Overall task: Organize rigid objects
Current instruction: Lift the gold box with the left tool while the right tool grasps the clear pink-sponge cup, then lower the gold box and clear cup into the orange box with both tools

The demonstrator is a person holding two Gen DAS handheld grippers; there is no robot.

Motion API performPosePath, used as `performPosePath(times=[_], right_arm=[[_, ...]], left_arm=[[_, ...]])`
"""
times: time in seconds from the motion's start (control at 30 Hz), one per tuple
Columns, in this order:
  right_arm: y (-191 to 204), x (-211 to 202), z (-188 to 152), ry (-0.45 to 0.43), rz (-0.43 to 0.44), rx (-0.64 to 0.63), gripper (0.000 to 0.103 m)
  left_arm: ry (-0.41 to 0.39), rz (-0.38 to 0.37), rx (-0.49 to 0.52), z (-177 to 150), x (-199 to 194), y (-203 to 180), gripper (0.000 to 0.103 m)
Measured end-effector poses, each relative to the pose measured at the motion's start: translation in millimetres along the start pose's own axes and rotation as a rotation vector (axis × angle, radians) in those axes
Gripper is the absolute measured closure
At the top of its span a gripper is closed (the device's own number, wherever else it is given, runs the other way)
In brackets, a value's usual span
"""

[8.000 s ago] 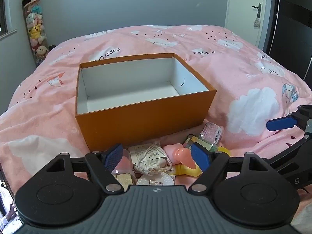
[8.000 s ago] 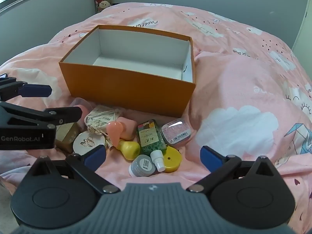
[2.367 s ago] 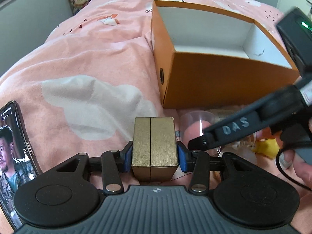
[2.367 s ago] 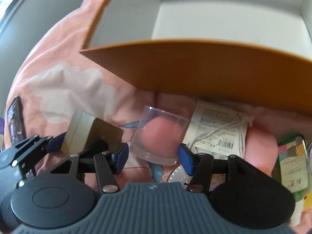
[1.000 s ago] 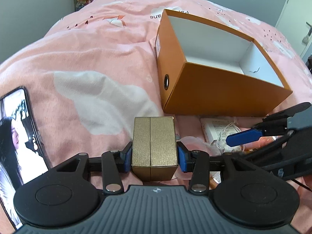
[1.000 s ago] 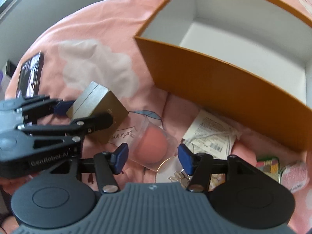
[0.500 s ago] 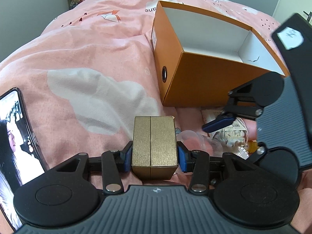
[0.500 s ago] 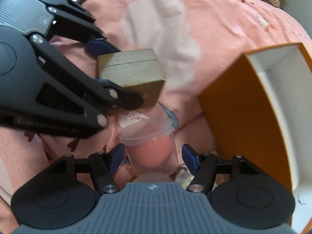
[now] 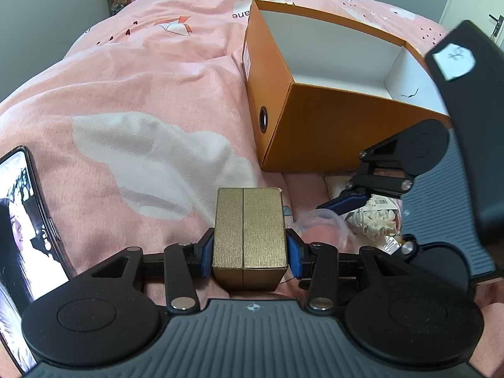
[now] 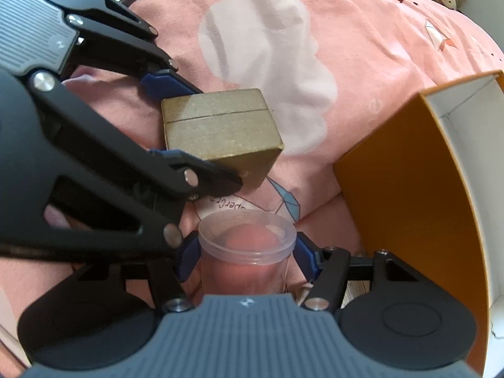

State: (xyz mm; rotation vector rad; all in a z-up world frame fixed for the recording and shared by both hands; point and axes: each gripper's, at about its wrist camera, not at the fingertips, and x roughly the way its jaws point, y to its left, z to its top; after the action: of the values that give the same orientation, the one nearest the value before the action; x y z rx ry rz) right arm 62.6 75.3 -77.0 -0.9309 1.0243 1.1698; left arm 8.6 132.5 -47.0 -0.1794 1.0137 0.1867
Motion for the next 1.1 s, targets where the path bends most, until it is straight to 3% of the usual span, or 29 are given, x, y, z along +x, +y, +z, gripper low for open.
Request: performPosePath(times=[0.33,0.6,0.77,0.9,1.1], right_arm=[[-19.4,-47.6,-22.7,-0.092,-0.035,0.135,0.04],[-49.5,-120.1,-35.2,-0.289,-0.094,0.294,0.04],[-80.1,-164.1,-46.8,-0.427,-0.178,0.442,0.04],[-116.6,-169.1,-51.7,-0.452,-0.271,0.588,0.04],[-160.3,-131.3,-63.4,-0.386,-0.313,0.749,0.04]], left_arm=[[-0.059,-0.027,0.021,13.4,-21.9,-8.6,0.052],[-0.256,-0.058,0.021,50.7,-64.3,-27.0,0.052],[-0.354,-0.102,-0.002,82.7,-60.4,-43.2,0.052],[-0.354,-0.114,-0.045,107.2,-33.4,-52.2,0.052],[-0.227,-0.086,-0.062,120.1,27.9,-61.8,0.052]])
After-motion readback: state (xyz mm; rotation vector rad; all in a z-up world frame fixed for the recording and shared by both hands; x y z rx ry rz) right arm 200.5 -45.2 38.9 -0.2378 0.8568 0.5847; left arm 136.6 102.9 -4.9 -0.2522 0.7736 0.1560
